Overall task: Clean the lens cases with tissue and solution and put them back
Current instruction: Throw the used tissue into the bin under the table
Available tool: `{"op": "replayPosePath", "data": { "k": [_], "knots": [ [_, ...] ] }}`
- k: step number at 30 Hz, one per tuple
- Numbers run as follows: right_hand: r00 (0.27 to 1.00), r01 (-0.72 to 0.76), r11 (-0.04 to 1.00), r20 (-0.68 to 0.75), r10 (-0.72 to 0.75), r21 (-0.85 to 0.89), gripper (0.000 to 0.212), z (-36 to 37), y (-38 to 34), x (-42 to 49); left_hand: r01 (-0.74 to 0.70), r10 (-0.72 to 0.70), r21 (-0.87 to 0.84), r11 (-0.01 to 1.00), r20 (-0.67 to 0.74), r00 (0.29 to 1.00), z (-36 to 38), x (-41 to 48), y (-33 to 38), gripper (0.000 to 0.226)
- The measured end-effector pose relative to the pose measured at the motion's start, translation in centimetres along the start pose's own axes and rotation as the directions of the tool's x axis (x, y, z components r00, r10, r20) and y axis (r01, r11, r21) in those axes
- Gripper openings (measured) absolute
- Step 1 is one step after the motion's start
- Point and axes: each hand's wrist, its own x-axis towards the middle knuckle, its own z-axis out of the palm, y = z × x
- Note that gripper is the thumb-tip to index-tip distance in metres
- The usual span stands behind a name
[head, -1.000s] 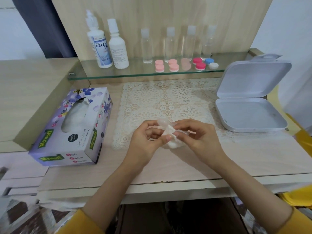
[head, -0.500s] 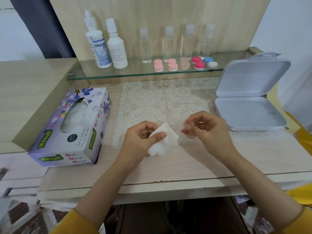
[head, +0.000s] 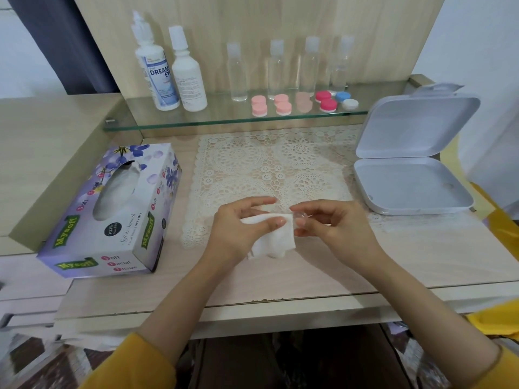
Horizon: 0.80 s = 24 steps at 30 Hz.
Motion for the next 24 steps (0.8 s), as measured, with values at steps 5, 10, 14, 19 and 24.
{"op": "replayPosePath", "data": {
  "k": [5,10,14,19,24],
  "knots": [
    [1.000,0.007,1.000,-0.022,-0.007,-0.005,0.027,-0.02,-0.27,0.08,-0.025,0.025,-0.007,1.000,0.043,0.999,-0.41,0.03,0.09,0.019],
    [1.000,-0.001,1.000,-0.023,0.001,0.001,0.027,0.11,-0.06,0.03,-0.004,0.004,-0.004,1.000,0.008,1.000,-0.13,-0.15,-0.02,0.020],
    [1.000,-0.004,1.000,-0.027,0.004,-0.005,0.027,0.08,0.03,0.14,0.002,-0.001,-0.023,1.000,0.041,0.999,-0.31,-0.13,-0.11,0.017],
    [1.000,0.010,1.000,-0.028,-0.011,-0.017,0.029,0.19,0.13,0.01,-0.003,0.002,-0.023,1.000,-0.019,1.000,0.24,-0.31,-0.03,0.020],
    [0.999,0.022,1.000,-0.027,-0.023,-0.017,0.028,0.22,0.00,0.06,-0.048,0.047,-0.033,0.998,-0.020,0.999,0.18,-0.50,-0.10,0.018]
  ]
}}
